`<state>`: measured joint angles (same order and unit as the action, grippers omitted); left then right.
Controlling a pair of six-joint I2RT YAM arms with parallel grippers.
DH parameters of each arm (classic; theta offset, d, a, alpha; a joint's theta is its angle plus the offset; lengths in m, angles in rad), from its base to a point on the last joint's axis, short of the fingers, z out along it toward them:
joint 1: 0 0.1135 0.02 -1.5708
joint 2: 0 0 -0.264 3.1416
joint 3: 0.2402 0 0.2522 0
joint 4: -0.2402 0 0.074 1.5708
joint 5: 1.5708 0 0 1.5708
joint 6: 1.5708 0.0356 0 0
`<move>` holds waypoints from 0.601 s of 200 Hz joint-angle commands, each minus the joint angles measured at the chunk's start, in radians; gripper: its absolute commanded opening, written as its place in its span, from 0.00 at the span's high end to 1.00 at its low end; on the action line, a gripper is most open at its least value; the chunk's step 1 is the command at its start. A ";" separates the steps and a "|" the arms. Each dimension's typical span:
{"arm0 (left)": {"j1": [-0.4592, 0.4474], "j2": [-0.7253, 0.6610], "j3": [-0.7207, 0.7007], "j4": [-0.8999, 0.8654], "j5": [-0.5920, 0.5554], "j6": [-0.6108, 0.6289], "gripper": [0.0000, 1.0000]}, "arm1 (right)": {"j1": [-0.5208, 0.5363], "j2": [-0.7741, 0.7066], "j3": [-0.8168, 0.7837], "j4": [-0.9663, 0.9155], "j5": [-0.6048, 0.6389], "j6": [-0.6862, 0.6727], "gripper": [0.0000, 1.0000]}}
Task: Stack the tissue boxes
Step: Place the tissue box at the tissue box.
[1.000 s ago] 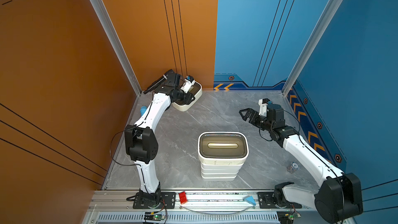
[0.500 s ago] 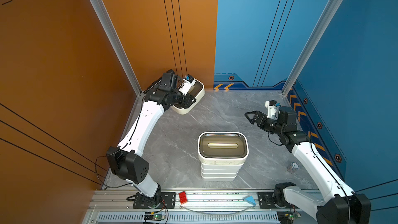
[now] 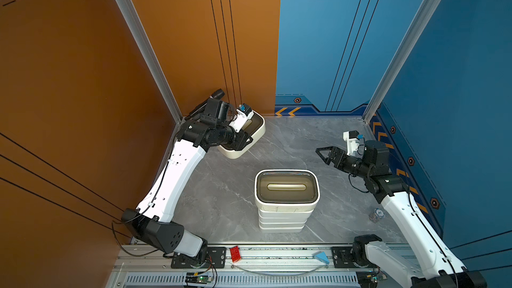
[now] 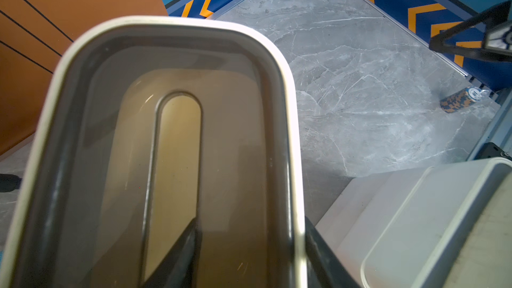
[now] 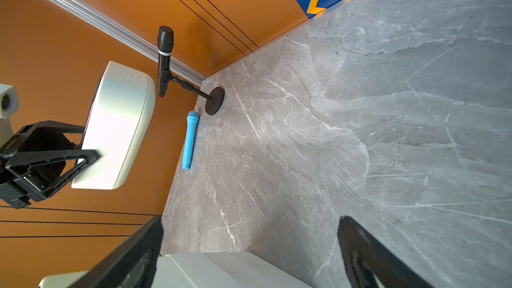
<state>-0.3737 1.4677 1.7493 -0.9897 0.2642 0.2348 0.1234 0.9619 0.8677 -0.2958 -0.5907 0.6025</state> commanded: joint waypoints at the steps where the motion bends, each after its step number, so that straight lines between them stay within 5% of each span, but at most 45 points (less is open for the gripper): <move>1: -0.028 -0.061 0.018 -0.007 -0.052 0.020 0.52 | 0.008 -0.028 0.035 -0.022 -0.023 -0.012 0.00; 67: -0.094 -0.126 0.033 -0.007 -0.072 0.038 0.51 | 0.037 -0.045 0.063 -0.030 -0.035 -0.044 0.00; 120: -0.099 -0.168 0.042 -0.007 0.040 0.070 0.52 | 0.051 -0.075 0.047 -0.002 -0.028 -0.077 0.00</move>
<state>-0.4660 1.3403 1.7512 -1.0225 0.2359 0.2695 0.1635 0.9222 0.9024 -0.3073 -0.6067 0.5697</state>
